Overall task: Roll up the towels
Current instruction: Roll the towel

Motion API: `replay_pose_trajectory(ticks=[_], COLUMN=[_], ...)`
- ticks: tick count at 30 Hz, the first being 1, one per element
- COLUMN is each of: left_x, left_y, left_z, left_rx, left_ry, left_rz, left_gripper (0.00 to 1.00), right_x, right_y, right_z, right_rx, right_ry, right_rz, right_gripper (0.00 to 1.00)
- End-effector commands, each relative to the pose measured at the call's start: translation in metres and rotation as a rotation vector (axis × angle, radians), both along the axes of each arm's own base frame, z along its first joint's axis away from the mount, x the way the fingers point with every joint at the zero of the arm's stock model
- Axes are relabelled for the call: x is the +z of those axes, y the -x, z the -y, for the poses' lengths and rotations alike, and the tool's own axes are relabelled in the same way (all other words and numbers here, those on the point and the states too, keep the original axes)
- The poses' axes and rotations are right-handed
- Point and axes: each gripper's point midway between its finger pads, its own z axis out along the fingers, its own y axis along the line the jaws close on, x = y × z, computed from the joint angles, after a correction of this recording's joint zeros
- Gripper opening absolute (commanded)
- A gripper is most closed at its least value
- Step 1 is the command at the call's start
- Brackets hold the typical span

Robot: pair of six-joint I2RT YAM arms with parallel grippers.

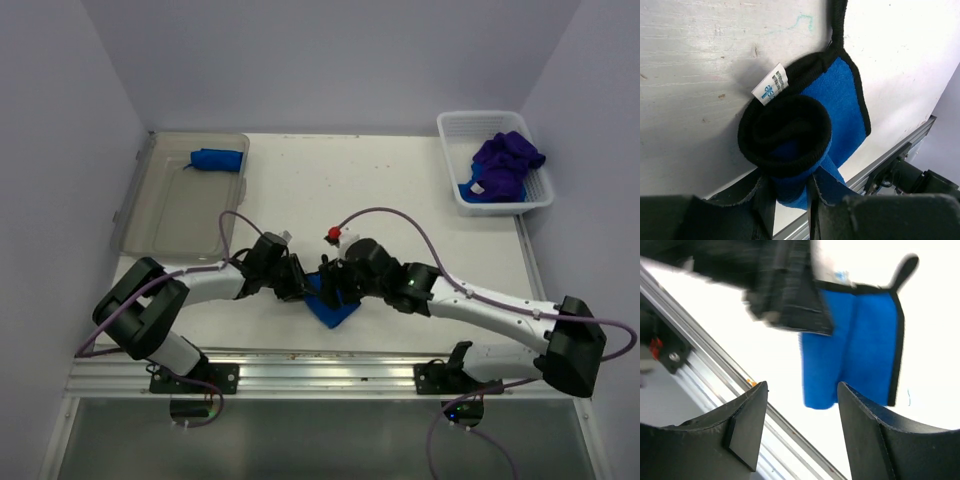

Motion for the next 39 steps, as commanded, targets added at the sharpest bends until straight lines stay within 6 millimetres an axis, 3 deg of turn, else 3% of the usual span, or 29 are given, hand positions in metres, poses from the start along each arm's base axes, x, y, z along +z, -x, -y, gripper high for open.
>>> replay_pose_trajectory(ticks=[1, 2, 5, 6, 10, 17, 21, 25, 28, 31, 35, 38, 39], left_x=[-0.004, -0.003, 0.001, 0.001, 0.004, 0.006, 0.006, 0.012, 0.023, 0.034, 0.049, 0.057, 0.057], left_y=[0.008, 0.008, 0.005, 0.005, 0.002, 0.002, 0.004, 0.006, 0.004, 0.0, -0.009, -0.012, -0.012], left_z=[-0.002, -0.002, -0.001, -0.001, 0.001, 0.001, 0.001, 0.002, 0.004, 0.0, -0.002, -0.004, -0.004], left_rx=[-0.019, -0.018, -0.015, -0.012, -0.013, -0.015, -0.022, -0.041, -0.06, -0.071, -0.066, -0.057, -0.057], left_ry=[-0.037, -0.041, -0.043, -0.045, -0.046, -0.047, -0.044, -0.028, -0.014, -0.023, -0.017, -0.006, -0.007], left_rz=[-0.052, -0.057, -0.055, -0.057, -0.056, -0.061, -0.065, -0.049, -0.012, 0.015, 0.057, 0.078, 0.079], left_gripper=[0.29, 0.29, 0.29, 0.3, 0.3, 0.31, 0.31, 0.35, 0.48, 0.7, 0.85, 0.9, 0.9], right_x=[0.007, 0.001, 0.002, -0.009, -0.023, -0.055, -0.071, -0.073, -0.073, -0.07, -0.062, -0.056, -0.055], right_y=[-0.004, 0.011, 0.013, 0.023, 0.032, 0.025, 0.016, 0.008, 0.002, 0.008, 0.01, 0.004, 0.012], right_z=[0.025, 0.012, -0.002, -0.01, -0.034, -0.037, -0.026, -0.023, -0.023, -0.029, -0.034, -0.032, -0.036], right_rx=[-0.004, 0.061, 0.087, 0.132, 0.198, 0.179, 0.142, 0.116, 0.136, 0.193, 0.228, 0.2, 0.238], right_ry=[0.366, 0.406, 0.504, 0.556, 0.67, 0.808, 0.874, 0.817, 0.7, 0.525, 0.333, 0.226, 0.174], right_rz=[0.316, 0.356, 0.481, 0.511, 0.627, 0.71, 0.759, 0.732, 0.653, 0.544, 0.37, 0.255, 0.197], right_gripper=[0.62, 0.62, 0.62, 0.62, 0.63, 0.63, 0.56, 0.42, 0.35, 0.29, 0.22, 0.21, 0.21])
